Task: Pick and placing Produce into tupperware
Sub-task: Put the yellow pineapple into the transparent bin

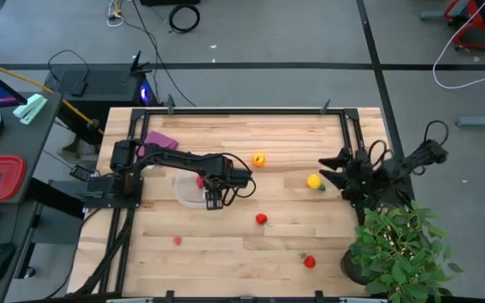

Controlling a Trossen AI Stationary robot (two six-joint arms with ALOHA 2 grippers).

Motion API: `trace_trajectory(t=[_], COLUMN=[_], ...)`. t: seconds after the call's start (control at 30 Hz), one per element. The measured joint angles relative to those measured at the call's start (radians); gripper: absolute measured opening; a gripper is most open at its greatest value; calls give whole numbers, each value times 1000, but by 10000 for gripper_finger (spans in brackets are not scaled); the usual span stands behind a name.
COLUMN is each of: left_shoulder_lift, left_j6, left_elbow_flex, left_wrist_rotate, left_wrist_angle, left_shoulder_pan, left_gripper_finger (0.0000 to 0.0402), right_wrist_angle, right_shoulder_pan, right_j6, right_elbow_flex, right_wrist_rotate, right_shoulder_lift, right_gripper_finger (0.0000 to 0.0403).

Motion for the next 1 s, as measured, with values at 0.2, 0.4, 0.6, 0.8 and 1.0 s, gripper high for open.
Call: trace_trajectory(t=[0.2, 0.4, 0.6, 0.8, 1.0], left_shoulder_lift=[0, 0, 0, 0, 0], left_j6=[6, 5, 5, 0, -26], left_elbow_flex=[0, 0, 0, 0, 1], left_wrist_rotate=[0, 0, 0, 0, 1], left_wrist_angle=[5, 6, 7, 7, 6], left_shoulder_pan=[0, 0, 0, -5, -12], left_gripper_finger=[165, 160, 148, 138, 136], right_wrist_angle=[-375, -911, -1106, -1143, -1166], right_shoulder_pan=[-17, -52, -126, -237, -354], right_j6=[60, 344, 534, 526, 453], right_elbow_flex=[319, 567, 655, 655, 655], right_wrist_rotate=[-42, -50, -216, -404, -431], right_shoulder_lift=[259, 645, 896, 1035, 1086], right_gripper_finger=[246, 246, 246, 246, 246])
